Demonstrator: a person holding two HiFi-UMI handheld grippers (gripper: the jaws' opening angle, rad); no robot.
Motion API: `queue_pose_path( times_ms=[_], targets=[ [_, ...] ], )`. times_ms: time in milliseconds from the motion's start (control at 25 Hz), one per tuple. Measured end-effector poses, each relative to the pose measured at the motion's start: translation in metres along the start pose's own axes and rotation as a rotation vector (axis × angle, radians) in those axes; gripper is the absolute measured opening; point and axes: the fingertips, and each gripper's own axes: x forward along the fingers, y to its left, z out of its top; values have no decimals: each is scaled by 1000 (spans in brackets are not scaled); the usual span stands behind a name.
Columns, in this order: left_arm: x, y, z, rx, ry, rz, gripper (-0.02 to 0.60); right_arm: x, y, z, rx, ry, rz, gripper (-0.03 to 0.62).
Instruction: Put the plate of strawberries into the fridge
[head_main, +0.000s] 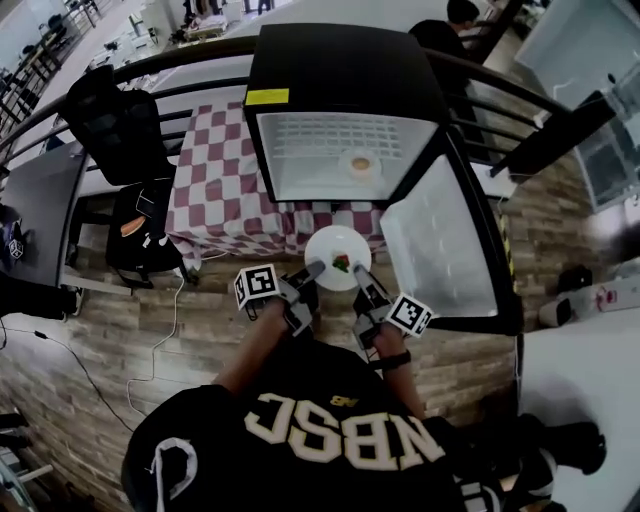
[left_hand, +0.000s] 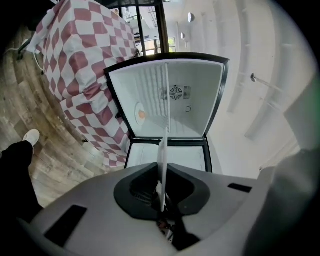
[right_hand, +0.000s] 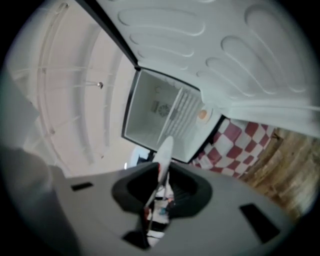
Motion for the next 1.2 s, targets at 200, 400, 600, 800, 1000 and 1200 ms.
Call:
queue_pose_path(
  times_ms=[200,400,600,800,1000,1200],
  targets=[
    [19,-13,48,-12,6,-12,34,44,14,31,15,-27,7,58],
    [27,-29,74,36,42,-20,34,61,26,46,6,-60,-17,57],
    [43,-29,91,16,45,-19,34,80,24,63,21,-55,-12,55],
    [63,-33,120,11,-9,-12,34,109,22,88,19,-24,-25,55],
    [80,-53,144,17,-40,-30,34,135,33,114,0,-6,11,55],
    [97,-51,171,17,-73,-26,34,161,34,135,13,-6,34,55]
  ],
)
